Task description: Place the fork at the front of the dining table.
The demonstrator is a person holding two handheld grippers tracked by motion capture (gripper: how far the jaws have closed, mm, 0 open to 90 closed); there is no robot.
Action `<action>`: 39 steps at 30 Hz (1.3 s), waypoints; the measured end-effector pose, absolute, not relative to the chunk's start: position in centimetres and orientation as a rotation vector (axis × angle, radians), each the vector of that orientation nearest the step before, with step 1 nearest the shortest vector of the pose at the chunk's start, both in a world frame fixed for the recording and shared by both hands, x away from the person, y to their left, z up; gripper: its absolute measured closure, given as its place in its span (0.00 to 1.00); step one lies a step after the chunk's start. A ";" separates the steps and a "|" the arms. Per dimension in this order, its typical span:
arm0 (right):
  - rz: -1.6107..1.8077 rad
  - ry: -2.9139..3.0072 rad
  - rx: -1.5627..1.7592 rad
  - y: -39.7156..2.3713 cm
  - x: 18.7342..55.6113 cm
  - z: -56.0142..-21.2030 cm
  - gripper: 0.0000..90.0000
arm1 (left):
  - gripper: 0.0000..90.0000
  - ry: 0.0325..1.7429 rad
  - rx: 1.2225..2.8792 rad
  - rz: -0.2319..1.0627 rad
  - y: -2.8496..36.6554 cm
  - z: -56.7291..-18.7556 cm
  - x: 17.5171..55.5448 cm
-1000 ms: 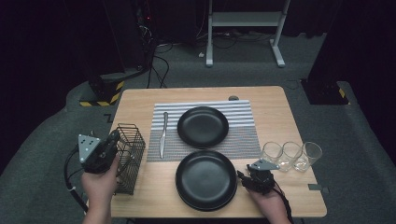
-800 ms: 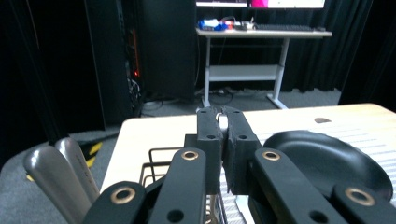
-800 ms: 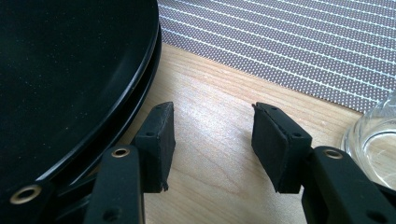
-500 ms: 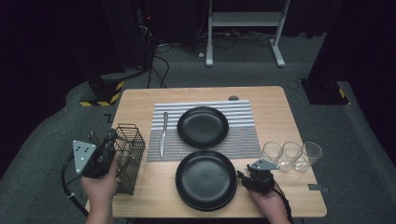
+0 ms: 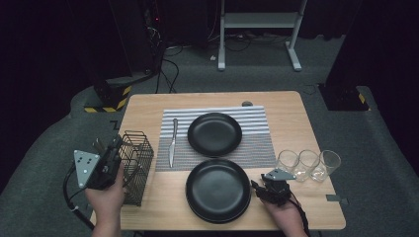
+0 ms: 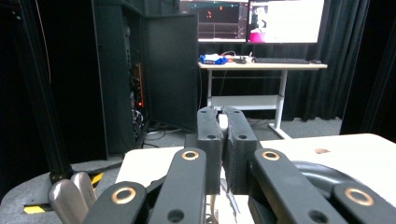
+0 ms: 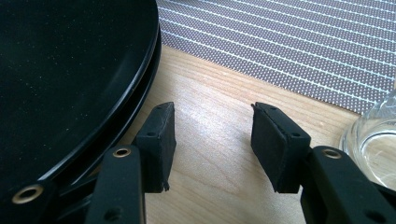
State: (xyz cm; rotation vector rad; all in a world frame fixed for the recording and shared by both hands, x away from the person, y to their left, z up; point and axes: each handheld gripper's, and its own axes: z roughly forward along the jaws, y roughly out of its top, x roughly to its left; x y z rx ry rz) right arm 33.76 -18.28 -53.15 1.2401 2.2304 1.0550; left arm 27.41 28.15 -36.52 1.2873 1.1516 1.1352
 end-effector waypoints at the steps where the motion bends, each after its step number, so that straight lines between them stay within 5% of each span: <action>1: 1.057 2.230 1.239 -18.3 33.7 -53.1 0.55 | 0.96 1.150 1.285 1.137 28.1 -36.5 27.4; 16: 1.101 2.220 1.253 -18.6 33.7 -53.1 0.61 | 0.96 1.137 1.272 1.137 28.1 -36.2 27.7; 39: 1.065 2.220 1.254 -18.4 33.8 -53.1 0.53 | 0.96 1.081 1.242 1.141 27.0 -34.9 27.5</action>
